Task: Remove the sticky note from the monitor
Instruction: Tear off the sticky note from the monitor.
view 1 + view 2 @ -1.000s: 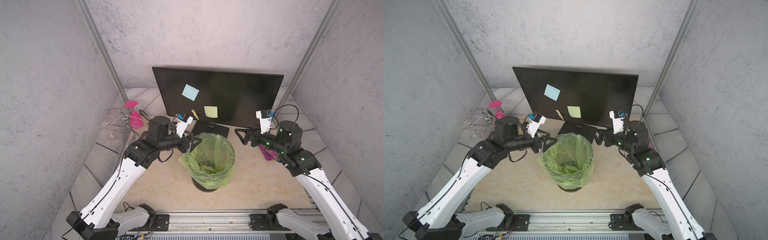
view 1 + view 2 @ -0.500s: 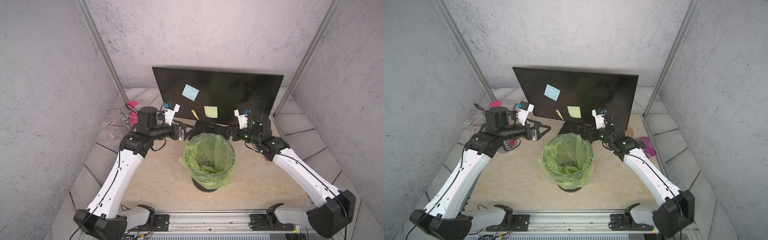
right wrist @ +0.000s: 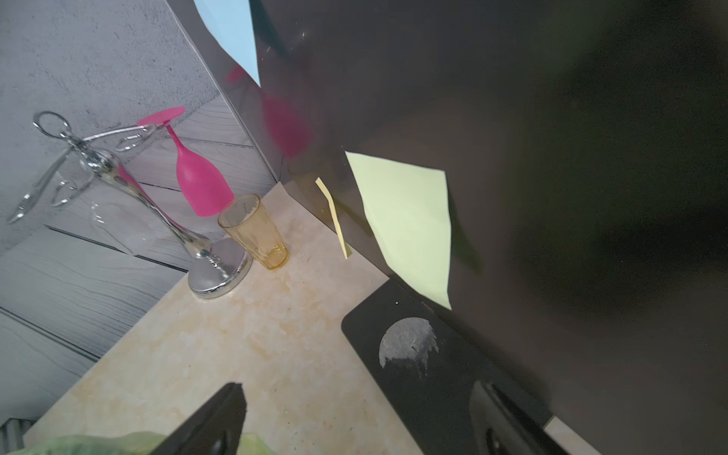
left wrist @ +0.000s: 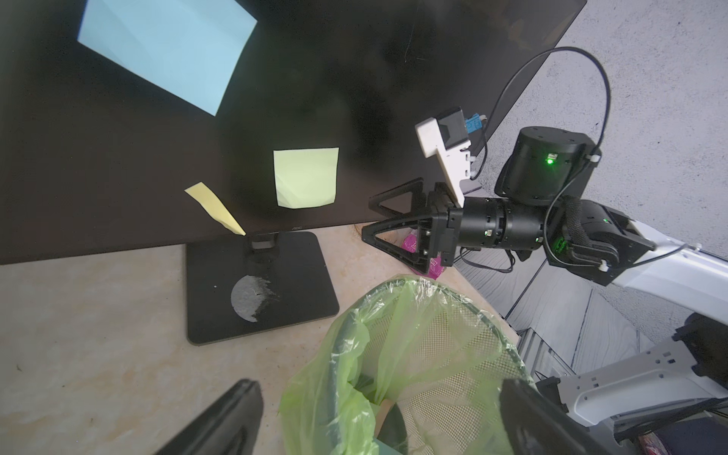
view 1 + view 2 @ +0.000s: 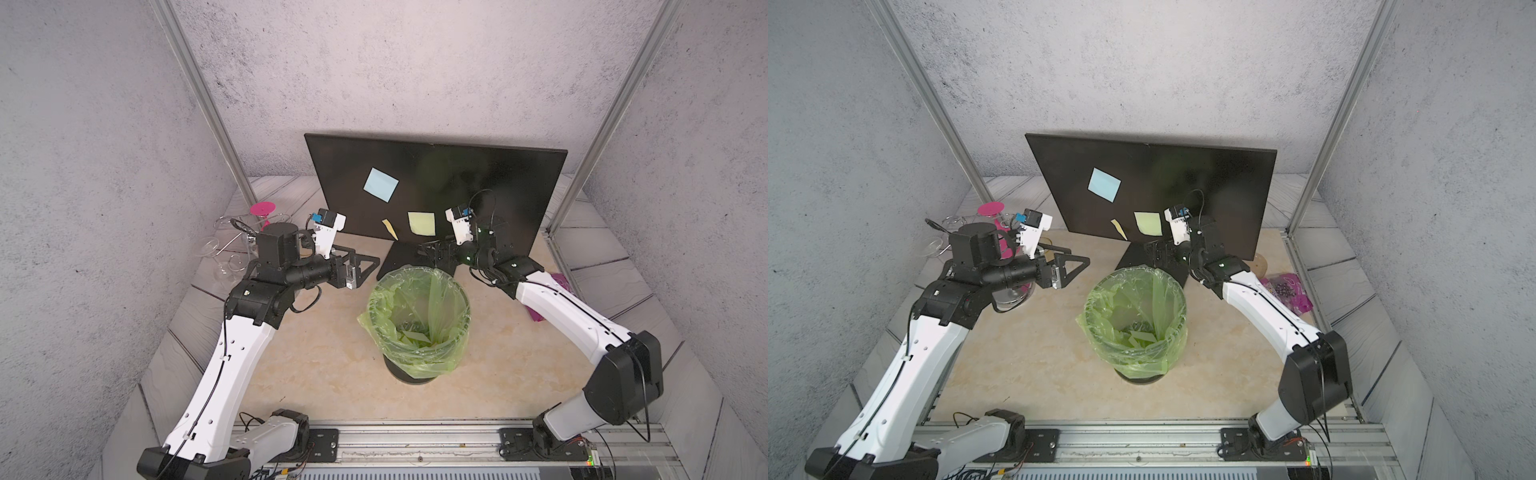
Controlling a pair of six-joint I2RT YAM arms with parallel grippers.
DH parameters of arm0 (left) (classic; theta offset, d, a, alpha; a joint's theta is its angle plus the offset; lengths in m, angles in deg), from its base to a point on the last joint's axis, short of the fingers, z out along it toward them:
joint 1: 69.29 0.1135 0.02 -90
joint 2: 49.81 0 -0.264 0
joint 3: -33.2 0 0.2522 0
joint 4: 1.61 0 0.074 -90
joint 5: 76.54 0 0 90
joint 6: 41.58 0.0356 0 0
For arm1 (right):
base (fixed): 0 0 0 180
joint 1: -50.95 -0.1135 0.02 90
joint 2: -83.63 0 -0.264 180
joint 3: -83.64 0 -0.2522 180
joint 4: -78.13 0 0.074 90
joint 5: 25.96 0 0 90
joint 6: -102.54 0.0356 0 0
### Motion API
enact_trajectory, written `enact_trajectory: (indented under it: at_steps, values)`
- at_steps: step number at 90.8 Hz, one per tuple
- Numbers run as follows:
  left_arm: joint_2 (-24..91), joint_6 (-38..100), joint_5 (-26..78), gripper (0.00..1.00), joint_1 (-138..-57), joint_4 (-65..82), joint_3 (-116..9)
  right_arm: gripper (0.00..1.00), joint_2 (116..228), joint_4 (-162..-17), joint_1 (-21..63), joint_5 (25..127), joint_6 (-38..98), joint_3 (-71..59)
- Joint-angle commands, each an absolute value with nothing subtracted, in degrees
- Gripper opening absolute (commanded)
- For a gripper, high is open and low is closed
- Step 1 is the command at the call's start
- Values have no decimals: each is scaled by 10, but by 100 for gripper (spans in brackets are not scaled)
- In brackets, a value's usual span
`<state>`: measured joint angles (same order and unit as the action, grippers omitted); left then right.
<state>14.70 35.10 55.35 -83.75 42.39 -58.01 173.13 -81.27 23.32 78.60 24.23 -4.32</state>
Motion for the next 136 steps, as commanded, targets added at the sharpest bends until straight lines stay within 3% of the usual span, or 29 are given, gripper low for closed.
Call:
enact_trajectory:
  at_steps: [1,41,84,114,136]
  values:
    - [137,349,572,100,-830,418,-575,92,1749,-829,233,766,202,-17]
    - [137,349,588,100,-826,418,-568,91,1818,-876,232,722,220,12]
    - [136,355,593,100,-821,425,-568,82,1863,-891,232,721,230,56]
    - [134,363,595,100,-818,435,-568,65,1875,-890,232,738,239,69]
    - [135,367,598,100,-816,438,-567,43,1869,-910,232,753,265,57]
